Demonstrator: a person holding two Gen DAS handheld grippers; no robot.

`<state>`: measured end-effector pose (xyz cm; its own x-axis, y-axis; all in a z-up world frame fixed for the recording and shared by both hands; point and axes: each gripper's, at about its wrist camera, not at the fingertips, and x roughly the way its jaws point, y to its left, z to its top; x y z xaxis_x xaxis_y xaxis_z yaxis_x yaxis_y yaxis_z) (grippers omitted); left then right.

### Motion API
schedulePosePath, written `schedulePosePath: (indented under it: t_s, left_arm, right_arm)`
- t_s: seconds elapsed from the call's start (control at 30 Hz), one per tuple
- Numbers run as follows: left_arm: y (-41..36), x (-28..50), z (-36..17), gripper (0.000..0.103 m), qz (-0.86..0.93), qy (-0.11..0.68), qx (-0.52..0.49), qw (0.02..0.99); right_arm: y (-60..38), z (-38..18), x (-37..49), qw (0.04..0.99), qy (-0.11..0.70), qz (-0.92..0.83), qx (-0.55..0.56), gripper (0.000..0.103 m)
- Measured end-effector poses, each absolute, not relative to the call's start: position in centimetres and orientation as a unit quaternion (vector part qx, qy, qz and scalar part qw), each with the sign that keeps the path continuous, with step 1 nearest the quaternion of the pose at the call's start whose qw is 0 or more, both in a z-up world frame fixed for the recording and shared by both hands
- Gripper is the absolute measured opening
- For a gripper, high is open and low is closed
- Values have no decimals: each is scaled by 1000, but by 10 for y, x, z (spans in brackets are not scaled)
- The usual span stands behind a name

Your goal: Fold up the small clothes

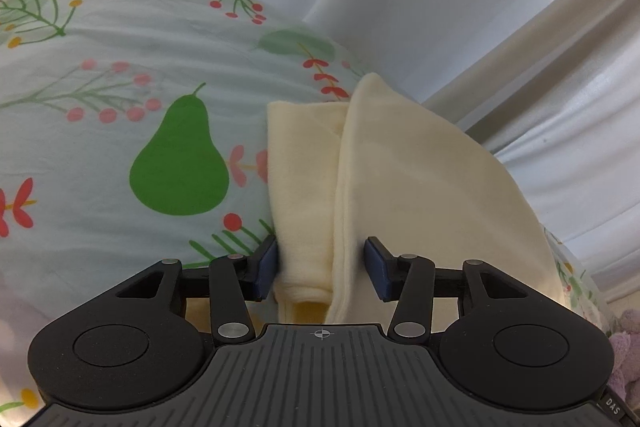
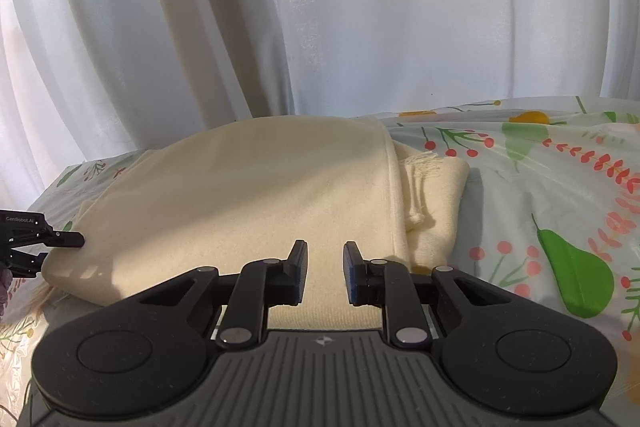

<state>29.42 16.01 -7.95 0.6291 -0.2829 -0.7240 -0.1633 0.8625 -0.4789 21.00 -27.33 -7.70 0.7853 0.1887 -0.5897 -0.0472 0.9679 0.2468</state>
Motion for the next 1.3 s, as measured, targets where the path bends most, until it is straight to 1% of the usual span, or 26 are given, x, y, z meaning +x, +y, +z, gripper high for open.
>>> schedulePosePath:
  t_s: [0.07,0.13,0.17,0.23,0.3,0.33,0.4,0.5,0.57,0.67,0.8,1.03,1.2,1.3]
  left_arm:
    - [164,299,-81,44,-38,430,-278,858]
    - [168,304,-83,32,-46,429,-292,854]
    - [170,305,-85,31,-50,430,-301,850]
    - [174,307,-87,22,-55,428,-317,845]
    - [177,308,-89,20,-59,428,-328,840]
    - [177,307,-89,19,-61,427,-329,840]
    - [175,305,-88,18,-67,423,-322,845]
    - [175,304,-88,19,-72,418,-316,849]
    - [175,306,-90,23,-66,419,-320,847]
    - [177,308,-93,24,-71,419,-334,841]
    - [180,308,-94,19,-73,411,-346,840]
    - [175,302,-73,17,-107,376,-377,839]
    - [134,304,-38,17,-159,356,-336,858]
    - [98,307,-29,17,-192,355,-296,866]
  right_arm:
    - [-264,-77,213,936,327,78,105,19]
    - [-253,-79,216,935,328,94,101,19]
    - [-250,-80,217,934,329,99,102,19]
    - [-241,-82,220,930,337,109,102,18]
    - [-232,-84,223,928,342,115,93,12]
    - [-227,-86,224,929,343,113,81,11]
    - [-219,-88,224,931,343,108,59,5]
    - [-218,-93,225,935,341,86,44,3]
    - [-221,-95,226,936,343,66,38,3]
    - [-229,-93,224,942,334,41,21,3]
    - [-243,-94,219,946,324,11,2,3]
    - [-281,-90,215,947,315,-23,55,3]
    - [-290,-85,214,950,303,-39,62,3]
    - [-292,-83,215,950,302,-40,74,3]
